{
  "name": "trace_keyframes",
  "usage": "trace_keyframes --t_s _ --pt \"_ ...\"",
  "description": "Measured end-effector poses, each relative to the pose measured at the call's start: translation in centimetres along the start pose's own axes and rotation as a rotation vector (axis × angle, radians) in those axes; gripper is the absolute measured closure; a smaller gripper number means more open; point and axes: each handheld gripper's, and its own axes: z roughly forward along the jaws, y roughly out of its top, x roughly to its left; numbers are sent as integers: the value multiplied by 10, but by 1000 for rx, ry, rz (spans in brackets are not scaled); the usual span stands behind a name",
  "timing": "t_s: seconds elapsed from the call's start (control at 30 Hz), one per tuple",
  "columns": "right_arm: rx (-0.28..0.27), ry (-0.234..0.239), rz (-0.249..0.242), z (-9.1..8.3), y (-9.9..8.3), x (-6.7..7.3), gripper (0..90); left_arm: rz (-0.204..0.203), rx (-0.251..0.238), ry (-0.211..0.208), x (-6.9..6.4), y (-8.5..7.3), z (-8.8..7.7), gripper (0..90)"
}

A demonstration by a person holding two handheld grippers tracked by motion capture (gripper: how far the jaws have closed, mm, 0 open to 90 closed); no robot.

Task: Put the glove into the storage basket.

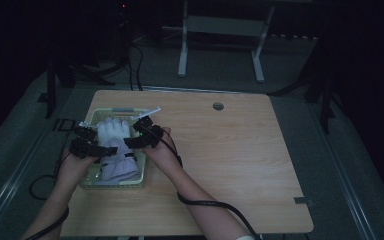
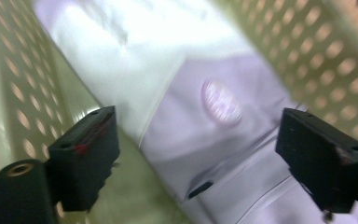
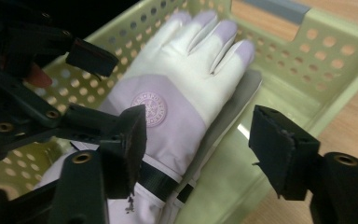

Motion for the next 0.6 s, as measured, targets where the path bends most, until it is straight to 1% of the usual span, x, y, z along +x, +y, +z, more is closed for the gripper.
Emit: trace_keyframes --t_s 0.03,0.07,0.1,0.17,0.2,0.23,0.33,0.4,0.47,0.53,0.6 --pt "-9 26 11 -3 0 -1 287 3 -21 -15 -3 1 -2 51" --pt "-19 26 -8 -7 0 -1 269 10 -32 -18 -5 2 -3 14" --pt "-32 29 -25 -10 -1 0 253 13 -45 -15 -8 2 -5 14" --pt "-57 26 -37 -15 -2 -2 229 35 -64 -12 -15 2 -7 14" --pt "-68 28 -48 -17 -3 -5 201 43 -78 -6 -18 2 -8 14" --pt "-58 24 -60 -19 -4 -8 188 53 -83 -6 -20 1 -8 14" --pt "-74 30 -55 -24 -9 -16 146 58 -131 -33 -28 0 -9 14" --pt "-67 24 -45 -27 -13 -23 134 68 -152 -36 -35 -1 -9 15" --pt "-60 33 -32 -31 -17 -31 128 93 -152 -29 -43 0 -8 15" --pt "-63 26 -38 -35 -21 -36 129 107 -156 -42 -50 1 -6 15" --pt "-57 14 -48 -39 -25 -40 131 122 -161 -43 -57 2 -5 15"
